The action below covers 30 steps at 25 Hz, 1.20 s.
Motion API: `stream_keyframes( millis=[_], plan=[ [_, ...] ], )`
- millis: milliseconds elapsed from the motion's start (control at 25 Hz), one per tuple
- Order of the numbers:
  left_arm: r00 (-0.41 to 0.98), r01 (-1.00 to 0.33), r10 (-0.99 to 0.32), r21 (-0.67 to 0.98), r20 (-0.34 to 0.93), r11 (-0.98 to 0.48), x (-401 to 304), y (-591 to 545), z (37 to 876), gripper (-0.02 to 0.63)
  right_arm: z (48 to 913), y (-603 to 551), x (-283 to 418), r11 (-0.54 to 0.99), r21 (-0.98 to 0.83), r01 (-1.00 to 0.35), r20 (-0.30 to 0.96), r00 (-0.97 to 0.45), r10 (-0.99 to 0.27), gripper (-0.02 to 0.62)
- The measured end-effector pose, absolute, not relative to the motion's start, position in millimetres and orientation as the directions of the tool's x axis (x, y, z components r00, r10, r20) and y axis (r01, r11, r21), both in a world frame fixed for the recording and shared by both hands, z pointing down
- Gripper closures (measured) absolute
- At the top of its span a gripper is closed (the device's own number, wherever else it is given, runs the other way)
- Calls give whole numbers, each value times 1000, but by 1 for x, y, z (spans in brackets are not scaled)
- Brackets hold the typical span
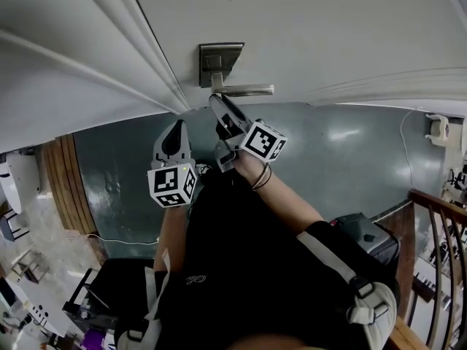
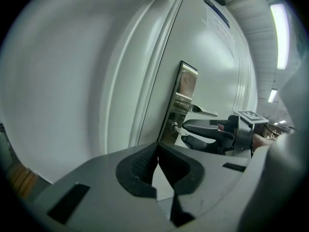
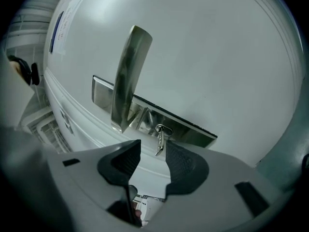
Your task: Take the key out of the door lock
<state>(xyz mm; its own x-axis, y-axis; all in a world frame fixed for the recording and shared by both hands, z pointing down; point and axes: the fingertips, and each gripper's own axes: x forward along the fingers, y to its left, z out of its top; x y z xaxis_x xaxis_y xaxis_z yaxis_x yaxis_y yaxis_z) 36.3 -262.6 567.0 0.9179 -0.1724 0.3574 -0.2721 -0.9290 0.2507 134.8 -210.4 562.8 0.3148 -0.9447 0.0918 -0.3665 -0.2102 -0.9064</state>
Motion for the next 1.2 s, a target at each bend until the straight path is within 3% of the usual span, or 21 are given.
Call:
stream_keyframes(
  millis=[600,720,1200],
  plan=[
    [924,-239,-144,241,355,-941,51,-270,561,583,563,-216,143,-146,-960,-238,56,347,-936,505],
    [923,-237,-142,238,356,-942,51,-270,562,583,569,-215,146,-156,-963,-218,70,357,-931,560],
    [918,-250,-153,232,366,-940,44,-277,566,583,575,-212,147,-155,-973,-170,84,365,-927,563]
  ],
)
